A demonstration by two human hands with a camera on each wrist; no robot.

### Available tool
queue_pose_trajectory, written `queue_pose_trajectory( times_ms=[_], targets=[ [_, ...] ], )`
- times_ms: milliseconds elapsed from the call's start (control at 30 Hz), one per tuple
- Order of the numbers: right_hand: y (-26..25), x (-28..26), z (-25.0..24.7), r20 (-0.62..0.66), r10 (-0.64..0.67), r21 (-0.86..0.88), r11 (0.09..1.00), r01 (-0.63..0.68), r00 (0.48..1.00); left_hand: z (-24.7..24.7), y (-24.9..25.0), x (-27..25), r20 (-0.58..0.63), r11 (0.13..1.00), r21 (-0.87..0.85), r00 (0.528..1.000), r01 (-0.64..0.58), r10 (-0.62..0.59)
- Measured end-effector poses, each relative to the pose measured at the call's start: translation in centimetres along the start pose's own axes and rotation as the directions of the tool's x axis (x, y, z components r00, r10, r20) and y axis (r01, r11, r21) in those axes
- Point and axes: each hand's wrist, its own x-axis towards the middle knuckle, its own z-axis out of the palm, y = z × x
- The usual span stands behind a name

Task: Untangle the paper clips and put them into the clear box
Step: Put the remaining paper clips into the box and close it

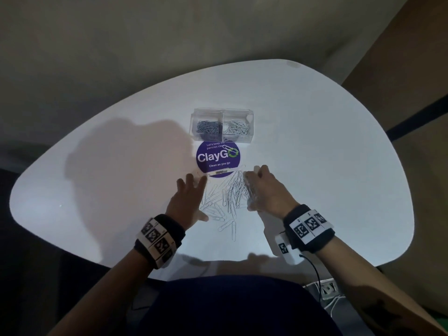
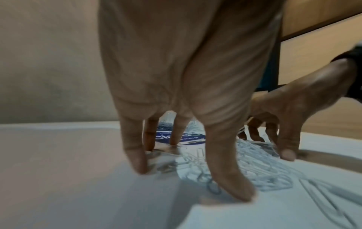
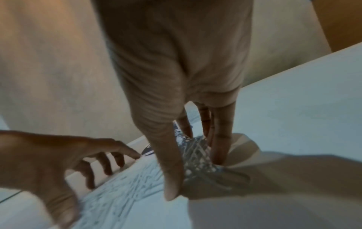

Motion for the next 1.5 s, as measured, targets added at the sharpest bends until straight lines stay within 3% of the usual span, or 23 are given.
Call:
queue_pose_trajectory(
  times_ms=[100, 233, 367, 467, 567, 667, 933, 1167, 1267, 1400, 1500],
  targets=[
    [-1.1, 0.6, 0.7, -0.067, -0.04, 0.076, 0.996, 0.045, 0.997, 0.3, 1.1, 1.4, -0.052, 0.982, -0.19, 0.999, -0.01, 0.0],
    [-1.5, 1.4, 0.3, -0.103, -0.04, 0.231, 0.971, 0.063, 0.994, 0.4, 1.4, 2.9, -0.173, 0.848, -0.5, 0.98, -0.173, 0.098],
    [-0.9, 1.2, 0.1, -0.11, -0.014, 0.046, 0.999, 0.019, 0.994, -0.5, 0.9, 2.8, -0.277, 0.863, -0.459, 0.957, -0.212, 0.088],
    [-1.3, 0.6, -0.3, -0.065, -0.007, -0.029, 1.0, 0.005, 0.998, -0.6, 1.3, 2.1, -0.123, 0.983, -0.161, 0.99, -0.085, 0.066],
    [-2.7, 0.8, 0.2, -0.041, -0.025, -0.011, 1.0, 0.024, 0.999, -0.2, 2.1, 2.3, -0.013, 0.994, 0.013, 0.994, -0.109, 0.109],
    [-3.7, 1.6, 1.3, -0.067, 0.006, 0.049, 0.999, -0.003, 0.998, -0.2, 2.6, 3.2, -0.035, 0.979, -0.075, 0.982, -0.189, 0.187],
    [-3.9, 2.1, -0.3, -0.248, -0.005, 0.275, 0.958, 0.075, 0.969, -1.3, 2.9, 4.8, -0.173, 0.925, -0.299, 0.967, -0.233, 0.188],
    [-3.1, 2.0, -3.7, -0.236, 0.07, 0.397, 0.917, 0.031, 0.969, -4.3, 2.6, 4.9, -0.235, 0.888, -0.424, 0.969, -0.178, 0.081],
    [-3.0, 2.2, -5.6, -0.273, 0.076, 0.414, 0.909, 0.046, 0.959, -6.4, 3.2, 4.3, -0.309, 0.882, -0.419, 0.947, -0.215, 0.084],
    [-2.8, 2.8, -8.4, -0.323, 0.102, 0.442, 0.896, 0.054, 0.941, -8.5, 4.2, 4.8, -0.343, 0.771, -0.594, 0.939, -0.231, 0.016],
    [-2.9, 4.2, -10.4, -0.347, 0.144, 0.463, 0.885, 0.036, 0.927, -9.8, 4.8, 6.7, -0.372, 0.761, -0.59, 0.927, -0.27, 0.041]
  ],
)
